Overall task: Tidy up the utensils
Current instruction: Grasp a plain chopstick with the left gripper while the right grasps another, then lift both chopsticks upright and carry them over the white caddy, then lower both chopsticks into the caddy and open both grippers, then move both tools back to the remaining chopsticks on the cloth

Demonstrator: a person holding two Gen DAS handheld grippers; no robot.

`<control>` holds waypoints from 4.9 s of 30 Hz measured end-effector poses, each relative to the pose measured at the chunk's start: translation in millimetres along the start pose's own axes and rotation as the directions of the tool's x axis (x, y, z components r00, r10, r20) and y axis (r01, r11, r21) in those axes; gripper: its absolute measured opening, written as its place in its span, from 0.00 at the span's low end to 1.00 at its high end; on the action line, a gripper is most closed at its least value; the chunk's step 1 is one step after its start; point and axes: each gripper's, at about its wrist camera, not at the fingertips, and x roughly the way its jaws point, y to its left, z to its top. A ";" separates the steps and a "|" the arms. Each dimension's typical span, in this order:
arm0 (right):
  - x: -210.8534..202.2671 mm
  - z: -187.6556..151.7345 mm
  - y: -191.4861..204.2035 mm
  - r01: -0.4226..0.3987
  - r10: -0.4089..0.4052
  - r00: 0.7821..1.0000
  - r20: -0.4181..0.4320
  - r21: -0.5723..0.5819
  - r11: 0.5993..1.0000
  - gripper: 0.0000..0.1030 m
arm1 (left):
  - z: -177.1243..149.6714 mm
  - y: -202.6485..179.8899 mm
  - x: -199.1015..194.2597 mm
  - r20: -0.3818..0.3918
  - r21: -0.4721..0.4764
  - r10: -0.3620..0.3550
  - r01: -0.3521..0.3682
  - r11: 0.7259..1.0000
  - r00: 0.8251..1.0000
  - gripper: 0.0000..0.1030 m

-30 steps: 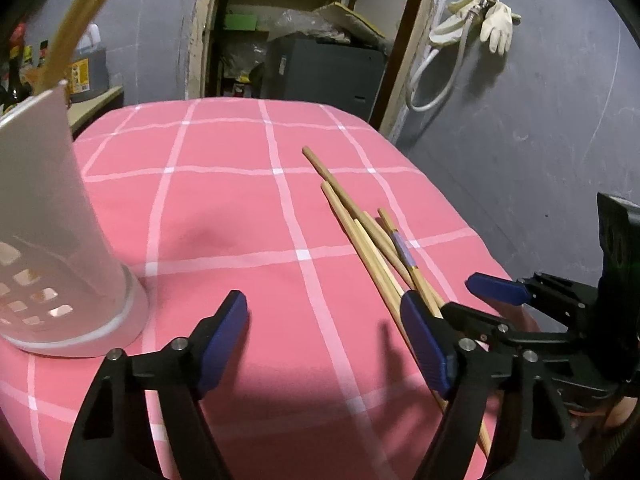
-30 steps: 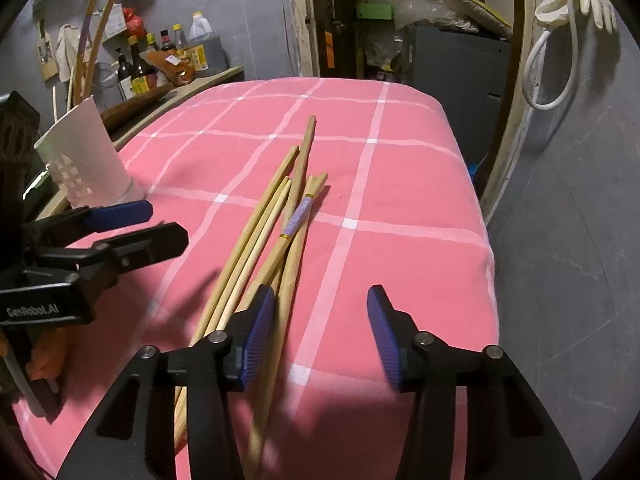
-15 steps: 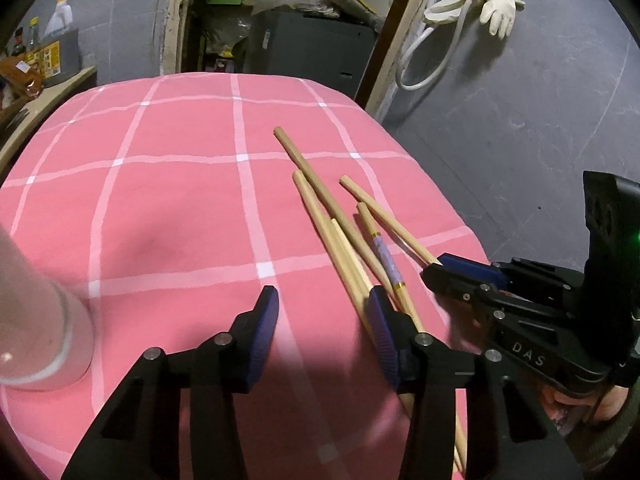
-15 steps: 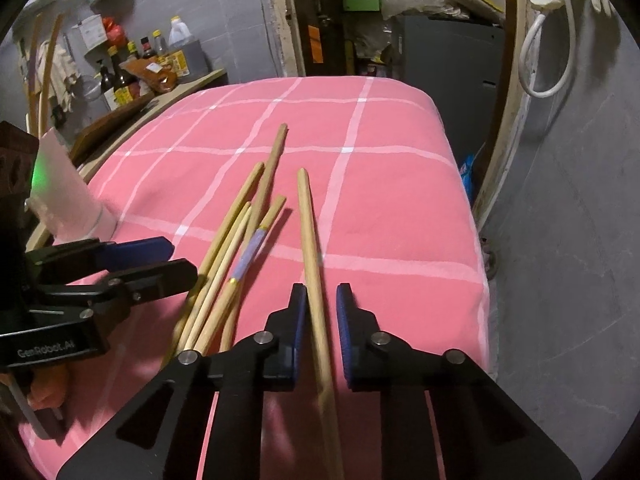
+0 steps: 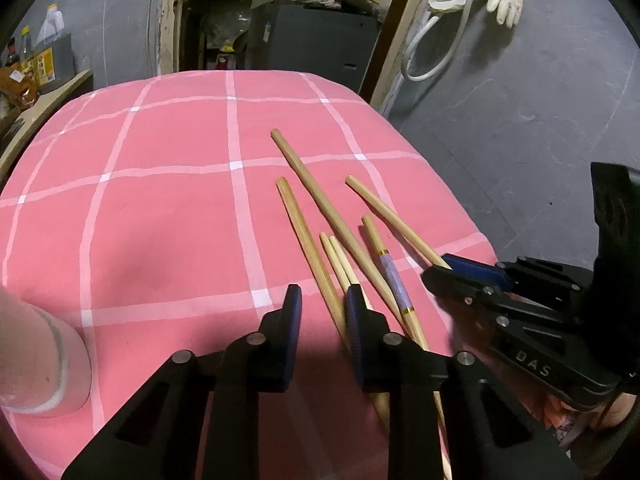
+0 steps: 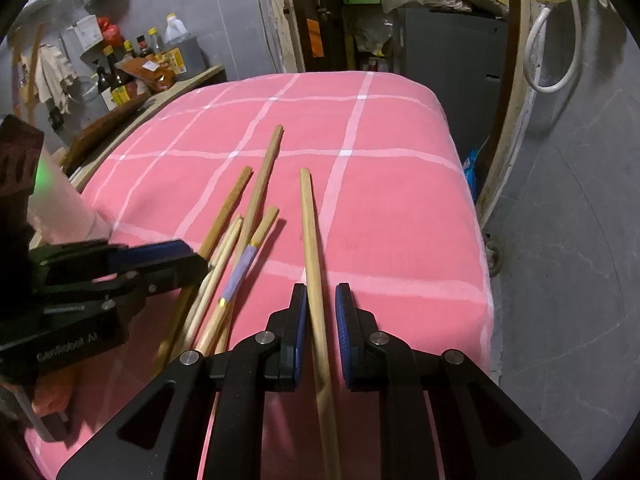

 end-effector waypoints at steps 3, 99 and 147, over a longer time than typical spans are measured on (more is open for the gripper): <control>9.0 9.8 0.0 -0.002 0.002 1.000 -0.020 0.006 1.000 0.12 | 3.4 1.5 2.4 -0.017 -0.012 -0.006 0.006 1.000 1.000 0.12; -57.0 65.7 217.8 -0.234 0.313 0.651 0.691 -0.209 0.949 0.05 | -40.7 198.5 -217.3 0.709 -0.346 0.374 -0.167 0.923 0.597 0.05; -175.3 -3.3 96.0 -0.009 0.058 0.634 0.772 -0.068 0.998 1.00 | -48.2 68.9 -237.7 0.713 -0.134 0.143 -0.066 0.989 0.686 0.88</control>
